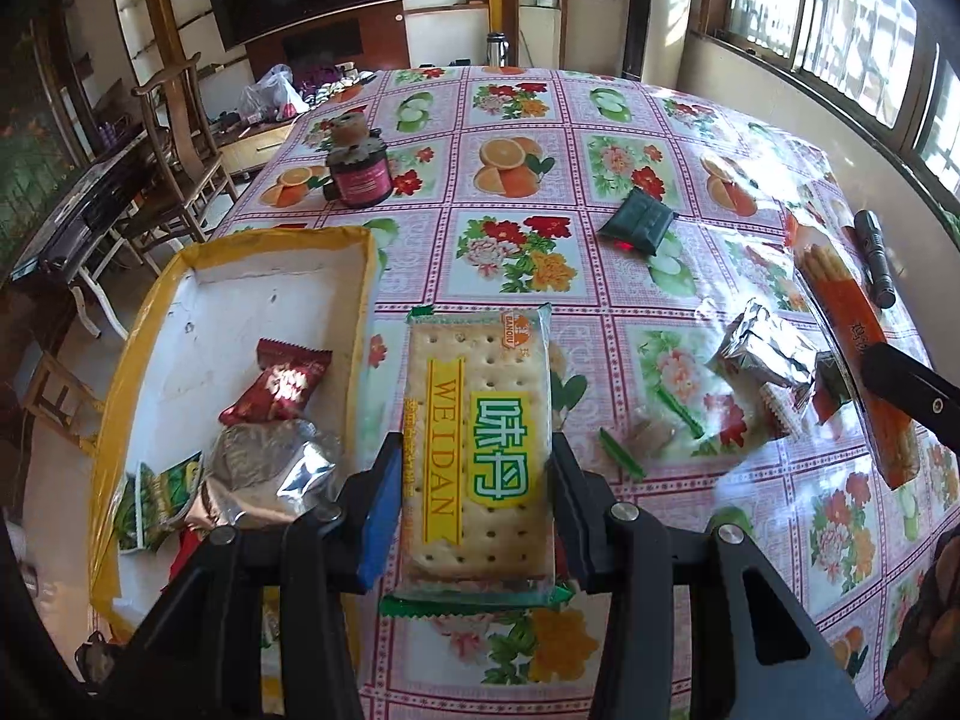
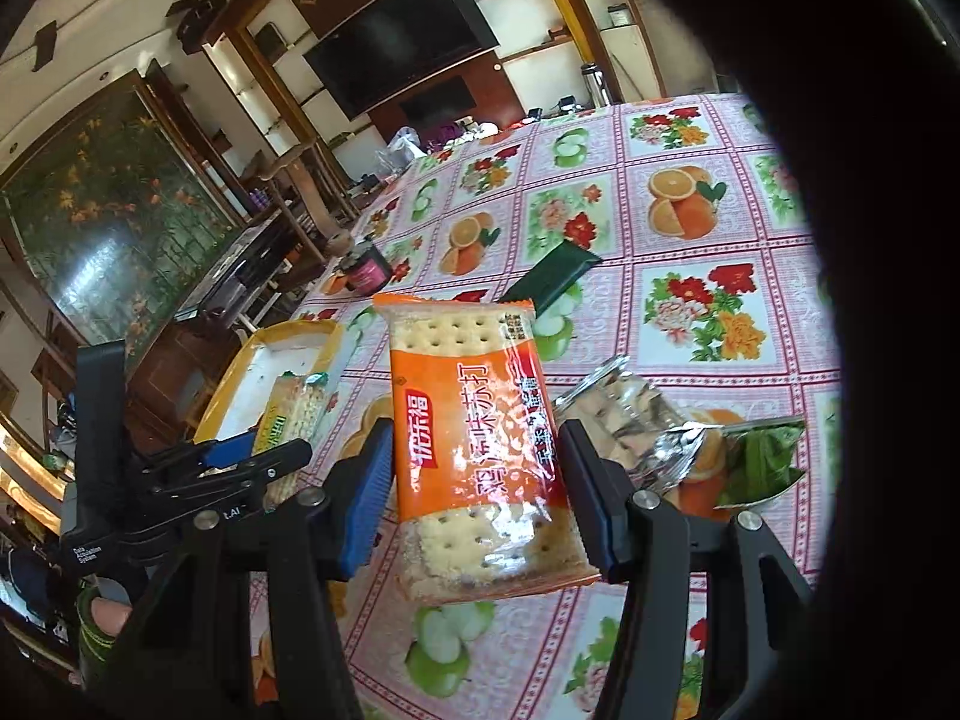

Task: Organize snacks
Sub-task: 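Carry both cracker packs over the white tray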

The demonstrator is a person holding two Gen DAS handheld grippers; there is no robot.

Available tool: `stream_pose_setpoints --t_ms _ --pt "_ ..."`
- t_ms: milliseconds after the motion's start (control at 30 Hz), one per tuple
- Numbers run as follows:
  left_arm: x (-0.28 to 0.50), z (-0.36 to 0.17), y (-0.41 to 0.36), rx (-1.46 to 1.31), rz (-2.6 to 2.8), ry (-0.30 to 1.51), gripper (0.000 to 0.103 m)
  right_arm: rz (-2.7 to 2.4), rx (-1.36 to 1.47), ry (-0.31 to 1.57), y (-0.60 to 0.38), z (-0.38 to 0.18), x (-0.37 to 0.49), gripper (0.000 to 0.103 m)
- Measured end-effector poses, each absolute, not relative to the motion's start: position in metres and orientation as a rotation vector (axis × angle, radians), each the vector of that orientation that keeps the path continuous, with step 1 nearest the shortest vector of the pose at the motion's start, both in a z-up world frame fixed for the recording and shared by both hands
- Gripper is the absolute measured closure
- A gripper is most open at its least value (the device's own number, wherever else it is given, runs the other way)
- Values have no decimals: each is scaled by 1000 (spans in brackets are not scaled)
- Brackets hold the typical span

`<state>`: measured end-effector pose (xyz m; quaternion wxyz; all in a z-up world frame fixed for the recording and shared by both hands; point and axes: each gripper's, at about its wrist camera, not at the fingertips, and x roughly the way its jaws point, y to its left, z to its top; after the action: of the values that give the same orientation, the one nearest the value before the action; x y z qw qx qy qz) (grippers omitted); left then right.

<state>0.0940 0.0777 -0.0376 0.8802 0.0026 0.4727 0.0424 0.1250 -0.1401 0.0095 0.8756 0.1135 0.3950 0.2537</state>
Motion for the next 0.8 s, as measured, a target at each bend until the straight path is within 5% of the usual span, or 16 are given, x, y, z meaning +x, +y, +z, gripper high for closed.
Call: stream_pose_setpoints --t_ms 800 --pt "52 -32 211 -144 260 964 58 750 182 912 14 -14 110 47"
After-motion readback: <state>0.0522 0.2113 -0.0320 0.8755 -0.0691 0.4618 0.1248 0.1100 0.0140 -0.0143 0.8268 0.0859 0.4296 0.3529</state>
